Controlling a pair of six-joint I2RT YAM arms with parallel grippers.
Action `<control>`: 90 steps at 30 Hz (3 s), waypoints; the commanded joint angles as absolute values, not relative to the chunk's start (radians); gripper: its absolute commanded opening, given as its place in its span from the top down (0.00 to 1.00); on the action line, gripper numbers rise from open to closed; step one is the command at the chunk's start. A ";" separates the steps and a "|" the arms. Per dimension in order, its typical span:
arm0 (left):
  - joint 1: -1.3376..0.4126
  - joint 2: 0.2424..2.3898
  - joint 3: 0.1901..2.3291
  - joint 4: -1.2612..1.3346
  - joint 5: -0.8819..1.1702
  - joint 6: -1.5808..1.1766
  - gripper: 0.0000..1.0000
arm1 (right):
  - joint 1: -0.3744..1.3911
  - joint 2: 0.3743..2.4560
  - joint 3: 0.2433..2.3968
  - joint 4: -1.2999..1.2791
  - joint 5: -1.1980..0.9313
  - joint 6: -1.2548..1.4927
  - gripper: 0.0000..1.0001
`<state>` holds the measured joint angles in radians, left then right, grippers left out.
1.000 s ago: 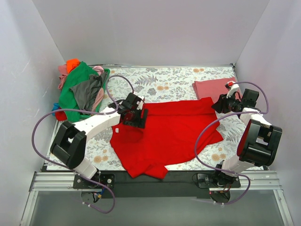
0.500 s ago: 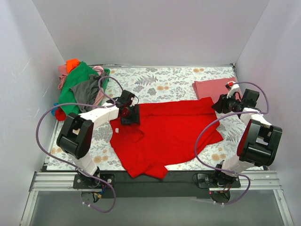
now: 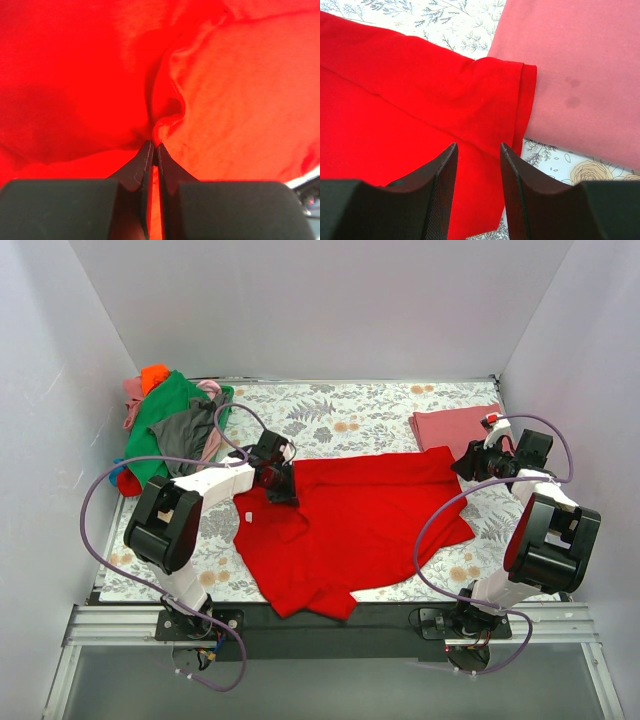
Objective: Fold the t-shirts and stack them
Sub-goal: Fold the tshirt
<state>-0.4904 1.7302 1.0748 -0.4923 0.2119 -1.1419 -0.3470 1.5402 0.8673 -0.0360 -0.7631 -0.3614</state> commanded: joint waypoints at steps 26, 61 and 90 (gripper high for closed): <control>-0.275 1.614 1.092 -0.351 0.149 -1.258 0.44 | -0.354 1.549 0.896 -0.048 -0.805 -0.356 0.53; -0.238 1.901 1.301 -0.495 -0.251 -1.419 0.95 | -0.354 1.559 0.897 -0.051 -0.801 -0.359 0.53; -0.193 2.056 1.534 -0.502 -0.261 -1.235 1.00 | -0.319 1.578 0.929 -0.136 -0.805 -0.432 0.54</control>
<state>-0.2073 2.0575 1.4960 -0.5068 -0.2588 -1.2533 -0.3435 1.5665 0.8761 -0.0841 -0.7815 -0.3790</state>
